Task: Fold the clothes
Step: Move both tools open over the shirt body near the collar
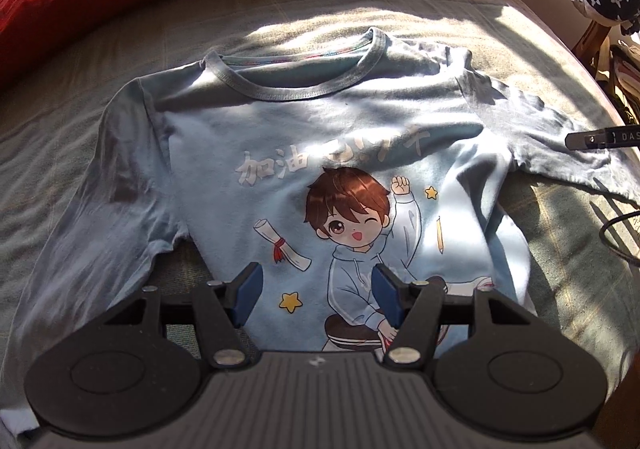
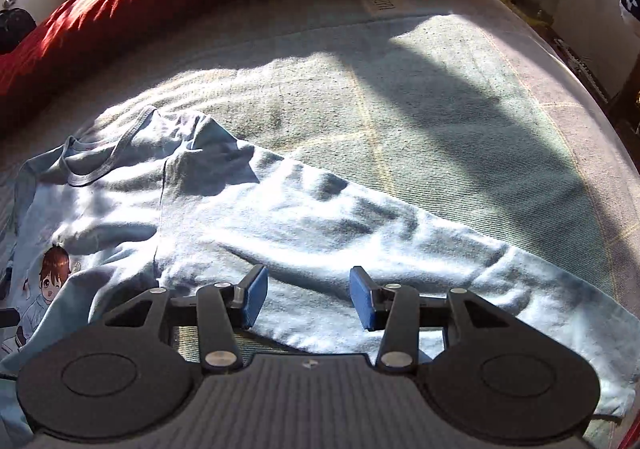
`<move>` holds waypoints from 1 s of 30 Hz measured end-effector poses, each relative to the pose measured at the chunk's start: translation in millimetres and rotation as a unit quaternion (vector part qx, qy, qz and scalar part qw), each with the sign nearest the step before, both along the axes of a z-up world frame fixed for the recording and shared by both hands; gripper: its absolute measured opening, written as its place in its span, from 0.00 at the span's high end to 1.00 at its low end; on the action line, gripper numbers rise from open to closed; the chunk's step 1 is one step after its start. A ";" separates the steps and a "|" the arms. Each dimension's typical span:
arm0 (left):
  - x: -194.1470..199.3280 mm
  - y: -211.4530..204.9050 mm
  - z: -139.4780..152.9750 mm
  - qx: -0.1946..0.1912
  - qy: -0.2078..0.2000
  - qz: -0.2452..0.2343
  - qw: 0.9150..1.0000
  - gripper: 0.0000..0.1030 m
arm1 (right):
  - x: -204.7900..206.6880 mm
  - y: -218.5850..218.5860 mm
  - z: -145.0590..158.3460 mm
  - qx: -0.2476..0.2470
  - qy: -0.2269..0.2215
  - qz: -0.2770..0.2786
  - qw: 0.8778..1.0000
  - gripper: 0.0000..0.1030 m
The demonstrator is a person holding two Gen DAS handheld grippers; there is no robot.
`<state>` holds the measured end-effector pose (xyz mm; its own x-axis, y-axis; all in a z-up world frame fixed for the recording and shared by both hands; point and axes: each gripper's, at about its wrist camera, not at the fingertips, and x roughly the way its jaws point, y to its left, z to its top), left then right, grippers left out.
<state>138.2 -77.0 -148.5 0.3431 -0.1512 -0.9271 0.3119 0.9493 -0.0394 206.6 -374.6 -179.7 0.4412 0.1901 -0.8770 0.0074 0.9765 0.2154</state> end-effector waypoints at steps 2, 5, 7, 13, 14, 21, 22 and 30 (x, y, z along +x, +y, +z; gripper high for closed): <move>6.7 13.1 -0.6 -0.004 -0.009 0.018 1.000 0.41 | 1.4 27.3 3.4 0.019 -0.012 0.021 1.000 0.51; 20.9 37.6 -3.1 -0.015 -0.018 0.051 0.998 0.41 | 10.0 68.0 7.4 0.038 -0.020 0.046 0.998 0.46; 29.4 54.7 -5.7 -0.016 -0.023 0.072 0.997 0.42 | 17.1 87.1 7.4 0.053 -0.015 0.053 0.997 0.46; 47.2 106.7 -17.0 -0.016 -0.025 0.100 0.995 0.46 | 23.9 124.7 10.4 0.070 -0.012 0.064 0.995 0.46; 50.0 114.7 -20.4 -0.017 -0.023 0.105 0.994 0.46 | 24.5 129.6 9.8 0.068 -0.010 0.068 0.995 0.46; 55.9 172.0 -35.2 0.008 -0.010 0.149 0.989 0.49 | 28.9 159.9 9.9 0.048 0.002 0.080 0.996 0.46; 54.8 179.2 -31.3 0.008 -0.016 0.147 0.989 0.49 | 29.5 162.3 11.4 0.044 0.001 0.081 0.996 0.46; 71.5 223.8 -36.9 0.035 0.005 0.095 0.995 0.68 | 42.1 179.2 19.0 0.031 -0.005 0.080 0.996 0.45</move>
<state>209.6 146.7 -185.4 0.3504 -0.0191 -0.9364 0.1266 0.9916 0.0272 248.7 -195.4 -160.7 0.4087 0.3129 -0.8574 -0.1502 0.9497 0.2749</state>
